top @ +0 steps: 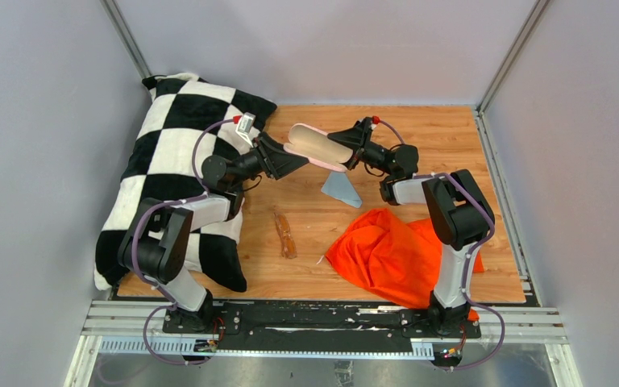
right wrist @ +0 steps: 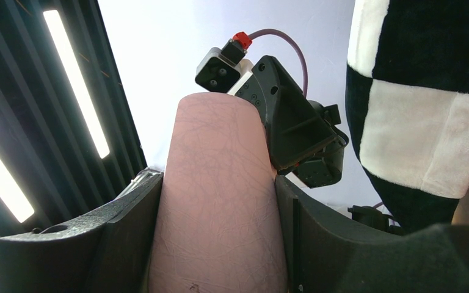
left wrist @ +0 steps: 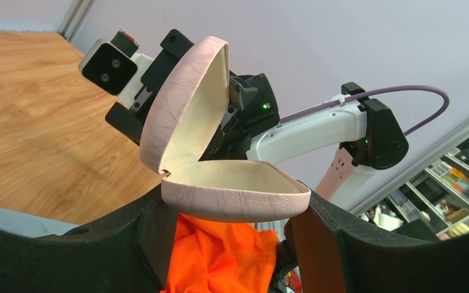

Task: Organize the sunglasses
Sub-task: Open the sunglasses case.

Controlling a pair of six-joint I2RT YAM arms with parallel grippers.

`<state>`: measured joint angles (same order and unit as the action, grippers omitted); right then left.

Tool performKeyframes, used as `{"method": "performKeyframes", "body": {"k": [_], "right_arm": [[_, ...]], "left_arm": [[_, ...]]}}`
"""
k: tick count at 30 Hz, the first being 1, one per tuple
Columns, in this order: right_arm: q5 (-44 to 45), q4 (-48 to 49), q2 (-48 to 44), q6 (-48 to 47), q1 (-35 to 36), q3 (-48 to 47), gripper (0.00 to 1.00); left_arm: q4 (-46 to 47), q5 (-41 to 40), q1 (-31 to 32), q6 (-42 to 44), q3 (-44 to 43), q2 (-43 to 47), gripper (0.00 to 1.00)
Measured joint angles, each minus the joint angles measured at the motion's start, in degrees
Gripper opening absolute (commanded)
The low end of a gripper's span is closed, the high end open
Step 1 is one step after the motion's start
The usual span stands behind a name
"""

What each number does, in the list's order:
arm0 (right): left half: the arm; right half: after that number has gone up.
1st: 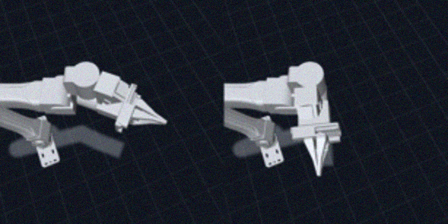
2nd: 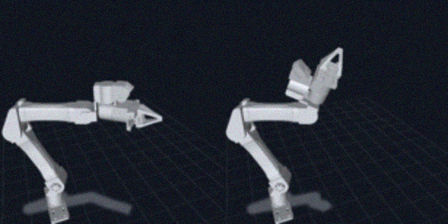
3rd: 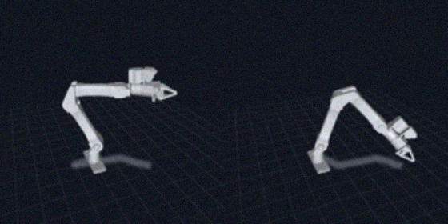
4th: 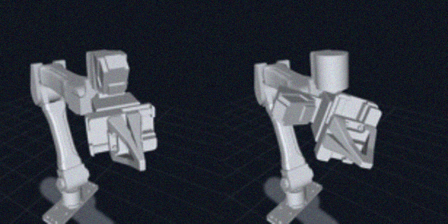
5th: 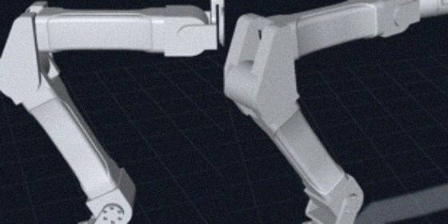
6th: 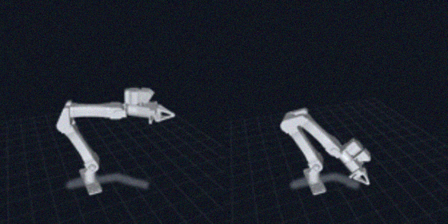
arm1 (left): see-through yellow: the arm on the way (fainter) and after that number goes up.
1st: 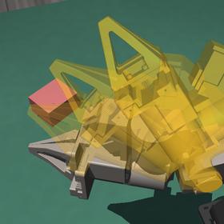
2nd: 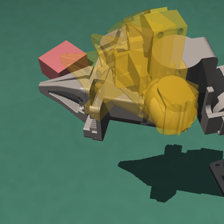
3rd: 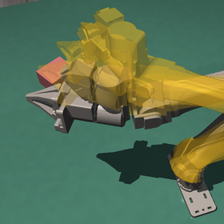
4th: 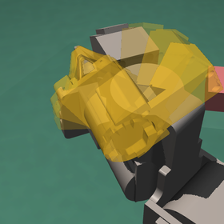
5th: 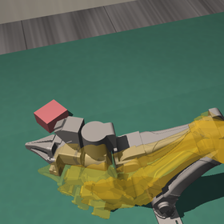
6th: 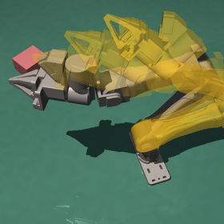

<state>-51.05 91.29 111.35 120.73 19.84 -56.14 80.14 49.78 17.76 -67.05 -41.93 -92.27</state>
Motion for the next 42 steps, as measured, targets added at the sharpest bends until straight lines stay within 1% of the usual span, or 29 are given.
{"method": "performKeyframes", "body": {"k": [10,29,36,42], "right_arm": [[-0.02,-0.02,0.00,0.09,0.00,0.24,0.61],[-1.36,0.00,-0.26,0.72,-0.42,0.96,0.68],[3.52,-1.99,-0.26,0.33,-3.54,1.31,0.70],[4.50,-2.40,-0.28,0.20,-3.78,1.36,0.74]], "left_arm": [[-0.83,0.09,0.15,1.05,0.35,0.52,0.00],[-0.92,1.42,1.09,5.62,1.88,1.60,0.00],[2.80,9.01,4.46,3.98,2.12,4.42,0.00],[3.76,10.60,4.50,3.10,2.12,4.68,0.00]]}}
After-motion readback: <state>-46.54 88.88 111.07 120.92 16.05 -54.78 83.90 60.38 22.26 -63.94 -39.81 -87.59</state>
